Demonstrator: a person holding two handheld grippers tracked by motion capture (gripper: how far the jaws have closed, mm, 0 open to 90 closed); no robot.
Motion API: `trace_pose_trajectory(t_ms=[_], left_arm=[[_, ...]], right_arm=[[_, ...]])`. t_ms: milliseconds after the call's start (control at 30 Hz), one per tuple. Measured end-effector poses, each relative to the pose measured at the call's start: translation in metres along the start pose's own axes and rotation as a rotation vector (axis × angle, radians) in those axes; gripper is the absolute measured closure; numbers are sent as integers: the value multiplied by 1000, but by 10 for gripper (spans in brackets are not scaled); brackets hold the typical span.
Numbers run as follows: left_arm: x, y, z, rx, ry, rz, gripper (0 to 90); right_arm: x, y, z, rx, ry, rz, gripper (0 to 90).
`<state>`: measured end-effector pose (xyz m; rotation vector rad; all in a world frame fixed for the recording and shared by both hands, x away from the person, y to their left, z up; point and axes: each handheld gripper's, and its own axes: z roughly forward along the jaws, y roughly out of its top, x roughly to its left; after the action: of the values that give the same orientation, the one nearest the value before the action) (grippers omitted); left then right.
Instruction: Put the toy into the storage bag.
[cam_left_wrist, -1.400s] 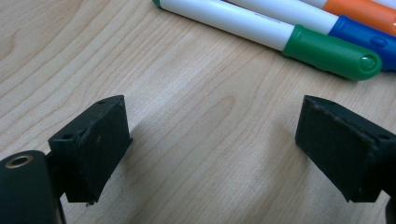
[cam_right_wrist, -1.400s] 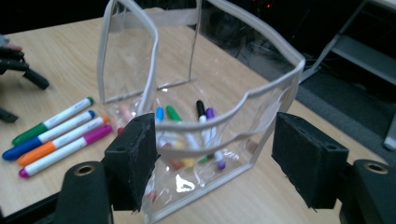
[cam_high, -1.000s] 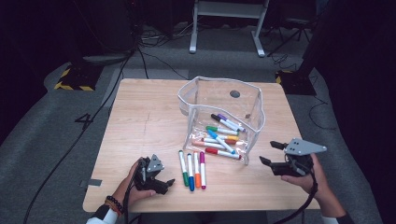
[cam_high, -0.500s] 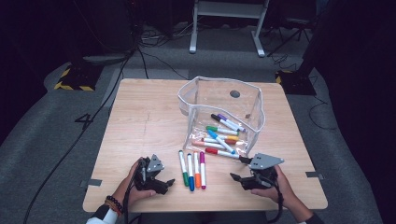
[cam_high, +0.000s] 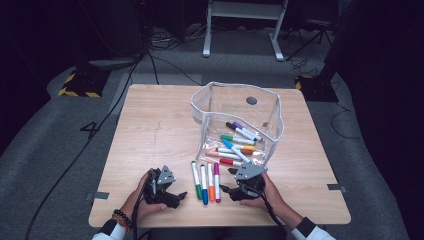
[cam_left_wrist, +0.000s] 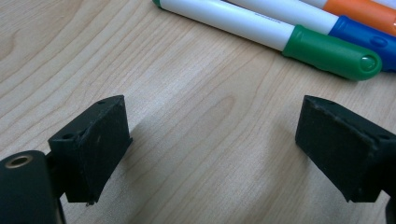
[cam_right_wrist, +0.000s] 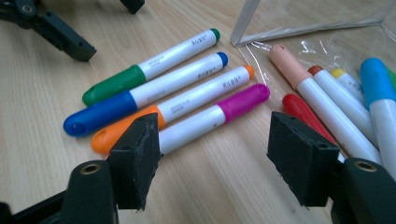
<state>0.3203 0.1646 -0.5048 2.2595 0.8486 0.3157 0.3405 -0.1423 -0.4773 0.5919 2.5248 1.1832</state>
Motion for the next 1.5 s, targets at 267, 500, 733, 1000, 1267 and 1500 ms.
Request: trace_pose_trajectory(t_ms=[267,500,733,1000,1267,1500], left_arm=[[0,0,0,0,0,1,102],[0,0,0,1,0,1,102],[0,0,0,0,0,0,102],[0,0,0,1,-1,5,103],[0,0,0,1,-1,5,102],[0,0,0,1,-2,4,102]], right_arm=[[0,10,25,19,-22,11,365],[-8,10,38,51,-72,34,436],[-16,6,40,100,-96,65,561],[-27,-8,20,126,-51,64,739],[-26,-31,-12,135,42,39,739],[-30,-55,-42,137,63,40,736]])
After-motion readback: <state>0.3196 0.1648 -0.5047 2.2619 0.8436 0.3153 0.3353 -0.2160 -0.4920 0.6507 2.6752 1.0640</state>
